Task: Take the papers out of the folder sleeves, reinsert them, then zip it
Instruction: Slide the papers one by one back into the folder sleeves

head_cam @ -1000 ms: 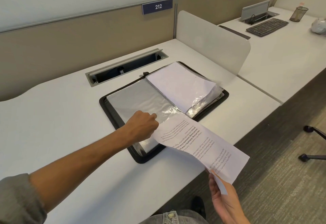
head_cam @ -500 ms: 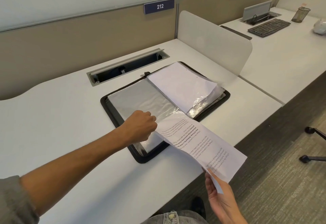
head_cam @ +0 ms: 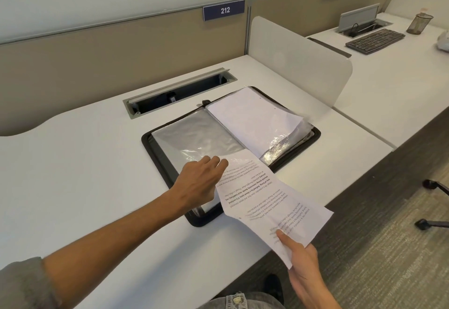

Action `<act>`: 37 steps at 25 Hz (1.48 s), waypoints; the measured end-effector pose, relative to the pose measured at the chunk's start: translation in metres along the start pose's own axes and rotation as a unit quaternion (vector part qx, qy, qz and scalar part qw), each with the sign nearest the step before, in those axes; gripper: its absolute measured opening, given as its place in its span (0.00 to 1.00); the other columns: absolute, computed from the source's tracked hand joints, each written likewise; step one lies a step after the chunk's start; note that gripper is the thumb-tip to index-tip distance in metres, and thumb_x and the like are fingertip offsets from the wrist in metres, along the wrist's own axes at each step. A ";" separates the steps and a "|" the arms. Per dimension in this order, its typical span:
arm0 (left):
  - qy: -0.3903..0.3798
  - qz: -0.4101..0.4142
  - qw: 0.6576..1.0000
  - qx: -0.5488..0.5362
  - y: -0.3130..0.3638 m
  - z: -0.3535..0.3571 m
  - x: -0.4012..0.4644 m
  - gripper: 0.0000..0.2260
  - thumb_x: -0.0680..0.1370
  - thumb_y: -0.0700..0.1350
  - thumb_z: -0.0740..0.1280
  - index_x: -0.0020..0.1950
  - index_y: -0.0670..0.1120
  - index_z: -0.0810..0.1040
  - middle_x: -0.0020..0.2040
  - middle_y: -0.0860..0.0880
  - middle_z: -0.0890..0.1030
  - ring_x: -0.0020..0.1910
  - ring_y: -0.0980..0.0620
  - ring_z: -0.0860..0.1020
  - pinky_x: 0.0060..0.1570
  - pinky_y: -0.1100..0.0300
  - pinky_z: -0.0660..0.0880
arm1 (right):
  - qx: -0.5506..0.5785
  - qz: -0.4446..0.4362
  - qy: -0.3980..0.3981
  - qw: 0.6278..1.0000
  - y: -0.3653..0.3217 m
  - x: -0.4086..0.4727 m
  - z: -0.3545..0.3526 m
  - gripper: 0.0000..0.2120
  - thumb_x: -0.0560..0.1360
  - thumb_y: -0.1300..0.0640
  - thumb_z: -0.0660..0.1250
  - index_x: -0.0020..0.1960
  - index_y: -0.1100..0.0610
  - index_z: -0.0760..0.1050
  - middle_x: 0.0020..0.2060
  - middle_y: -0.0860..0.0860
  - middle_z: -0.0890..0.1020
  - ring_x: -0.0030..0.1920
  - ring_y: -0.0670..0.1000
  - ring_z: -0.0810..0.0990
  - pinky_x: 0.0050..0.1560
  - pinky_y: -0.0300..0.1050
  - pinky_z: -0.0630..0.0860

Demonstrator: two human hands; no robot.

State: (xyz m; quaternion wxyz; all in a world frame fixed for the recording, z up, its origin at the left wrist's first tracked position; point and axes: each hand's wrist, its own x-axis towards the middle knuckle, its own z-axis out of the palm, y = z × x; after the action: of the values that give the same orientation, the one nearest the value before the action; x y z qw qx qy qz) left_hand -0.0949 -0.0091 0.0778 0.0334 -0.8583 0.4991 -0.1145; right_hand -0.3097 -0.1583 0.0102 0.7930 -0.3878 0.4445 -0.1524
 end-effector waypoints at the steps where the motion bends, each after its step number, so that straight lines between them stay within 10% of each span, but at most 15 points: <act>1: 0.010 -0.020 1.000 -0.012 0.000 0.002 0.001 0.21 0.59 0.38 0.76 0.49 0.44 0.75 0.36 0.49 0.75 0.31 0.51 0.71 0.22 0.63 0.53 | -0.010 0.003 0.000 1.000 0.002 0.002 0.001 0.17 0.73 0.70 0.68 0.59 0.56 0.76 0.51 0.53 0.83 0.53 0.57 0.81 0.59 0.59 0.76; 17: -0.005 -0.053 0.998 -0.029 0.011 -0.002 -0.020 0.14 0.62 0.42 0.76 0.31 0.46 0.70 0.23 0.51 0.72 0.19 0.53 0.57 0.26 0.69 0.43 | -0.052 0.060 -0.135 0.988 -0.017 0.067 0.118 0.18 0.76 0.63 0.67 0.65 0.54 0.74 0.55 0.54 0.84 0.56 0.57 0.82 0.52 0.53 0.81; 25: -0.005 -0.065 0.998 -0.015 0.007 0.012 -0.012 0.14 0.60 0.41 0.81 0.35 0.45 0.76 0.28 0.50 0.76 0.19 0.52 0.70 0.19 0.65 0.63 | -0.153 0.039 -0.075 0.985 -0.019 0.075 0.132 0.07 0.79 0.61 0.61 0.56 0.60 0.74 0.36 0.55 0.79 0.27 0.48 0.74 0.27 0.39 0.70; 37: -0.037 -0.094 0.993 0.060 0.020 -0.003 0.003 0.15 0.54 0.40 0.80 0.29 0.45 0.74 0.25 0.48 0.73 0.20 0.51 0.63 0.24 0.62 0.54 | -0.191 0.111 -0.188 0.957 -0.024 0.108 0.167 0.09 0.81 0.60 0.63 0.57 0.66 0.74 0.29 0.52 0.78 0.24 0.45 0.74 0.26 0.36 0.71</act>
State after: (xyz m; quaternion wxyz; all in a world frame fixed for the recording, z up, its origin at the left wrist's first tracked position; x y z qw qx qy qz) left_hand -0.1107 -0.0216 0.0778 0.0919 -0.9015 0.4070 -0.1152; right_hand -0.1096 -0.1578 0.0155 0.7851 -0.5021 0.3484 0.1002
